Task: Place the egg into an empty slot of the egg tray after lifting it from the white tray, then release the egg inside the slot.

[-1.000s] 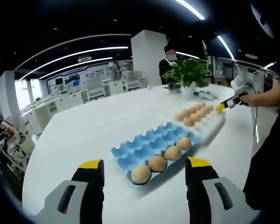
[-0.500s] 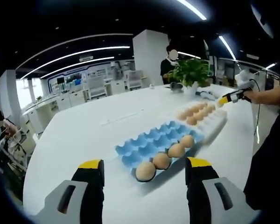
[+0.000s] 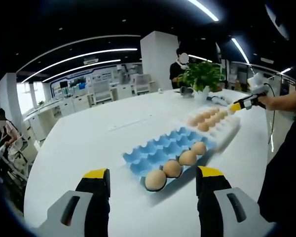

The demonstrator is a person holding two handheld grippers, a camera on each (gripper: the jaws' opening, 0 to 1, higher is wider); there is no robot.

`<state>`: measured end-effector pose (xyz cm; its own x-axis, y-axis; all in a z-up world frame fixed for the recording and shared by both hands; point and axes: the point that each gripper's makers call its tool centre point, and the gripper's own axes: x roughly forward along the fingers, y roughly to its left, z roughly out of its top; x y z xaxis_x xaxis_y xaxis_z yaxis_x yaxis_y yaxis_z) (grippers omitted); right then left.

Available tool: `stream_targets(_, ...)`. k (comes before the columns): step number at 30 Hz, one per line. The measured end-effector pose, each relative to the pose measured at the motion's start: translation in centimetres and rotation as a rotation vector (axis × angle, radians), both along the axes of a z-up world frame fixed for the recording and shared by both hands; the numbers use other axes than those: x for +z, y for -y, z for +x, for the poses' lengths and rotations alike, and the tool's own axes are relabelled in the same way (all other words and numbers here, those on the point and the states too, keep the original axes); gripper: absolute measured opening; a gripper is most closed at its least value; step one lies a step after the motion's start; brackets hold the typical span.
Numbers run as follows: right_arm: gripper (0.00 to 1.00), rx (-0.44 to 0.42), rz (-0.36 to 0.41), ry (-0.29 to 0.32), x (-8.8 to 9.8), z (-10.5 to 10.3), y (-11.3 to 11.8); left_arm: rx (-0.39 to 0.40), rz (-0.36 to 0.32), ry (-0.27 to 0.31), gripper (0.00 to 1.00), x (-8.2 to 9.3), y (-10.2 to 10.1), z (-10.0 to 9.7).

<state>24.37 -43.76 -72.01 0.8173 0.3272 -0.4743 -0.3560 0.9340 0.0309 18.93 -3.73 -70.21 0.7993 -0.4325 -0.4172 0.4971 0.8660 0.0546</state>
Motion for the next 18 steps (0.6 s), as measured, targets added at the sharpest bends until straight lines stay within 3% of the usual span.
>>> stream_targets(7, 0.24, 0.086, 0.03, 0.011, 0.3, 0.6, -3.6, 0.004, 0.003, 0.001, 0.72, 0.0, -0.2, 0.0)
stream_targets(18, 0.24, 0.263, 0.074, -0.008, -0.7, 0.5, -10.4, 0.018, 0.008, -0.008, 0.73, -0.2, -0.3, 0.0)
